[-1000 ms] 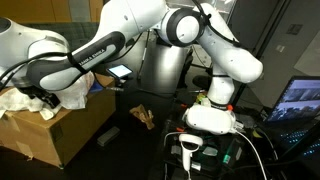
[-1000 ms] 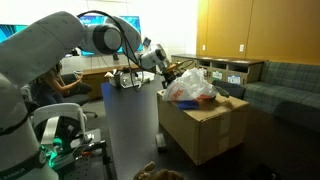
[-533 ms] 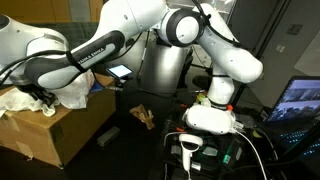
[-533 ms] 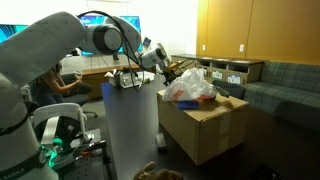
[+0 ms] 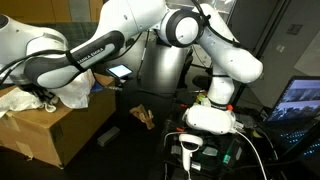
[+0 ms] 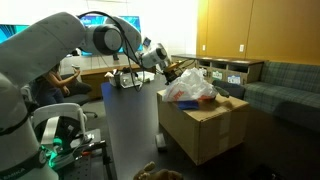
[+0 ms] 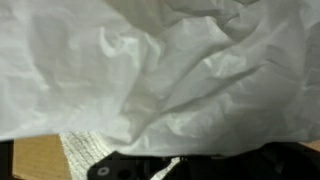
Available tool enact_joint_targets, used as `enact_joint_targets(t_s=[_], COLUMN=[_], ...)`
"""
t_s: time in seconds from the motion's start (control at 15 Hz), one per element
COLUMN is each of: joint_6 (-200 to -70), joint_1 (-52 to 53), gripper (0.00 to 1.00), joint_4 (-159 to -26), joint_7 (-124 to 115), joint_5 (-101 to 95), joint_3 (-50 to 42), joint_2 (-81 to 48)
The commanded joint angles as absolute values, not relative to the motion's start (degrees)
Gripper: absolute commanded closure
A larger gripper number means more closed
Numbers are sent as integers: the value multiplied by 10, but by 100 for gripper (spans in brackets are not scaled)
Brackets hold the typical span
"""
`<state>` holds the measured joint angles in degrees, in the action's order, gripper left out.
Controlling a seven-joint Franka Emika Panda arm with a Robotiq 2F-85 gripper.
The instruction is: Pick up all the objects on the table and put them on the box, then pick up all the object on the box and put them on the table
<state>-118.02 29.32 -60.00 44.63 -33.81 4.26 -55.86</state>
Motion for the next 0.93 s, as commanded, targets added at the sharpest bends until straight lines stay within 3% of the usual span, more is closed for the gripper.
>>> enact_joint_targets(t_s=[0.0,0.87], joint_6=[-1162,-1117], joint_1=[307,374], gripper=[98,98], joint_4=[-615,-692], joint_7=[419,357], joint_5=[-343,-340], joint_3=[37,55], joint_2=[-532,-396])
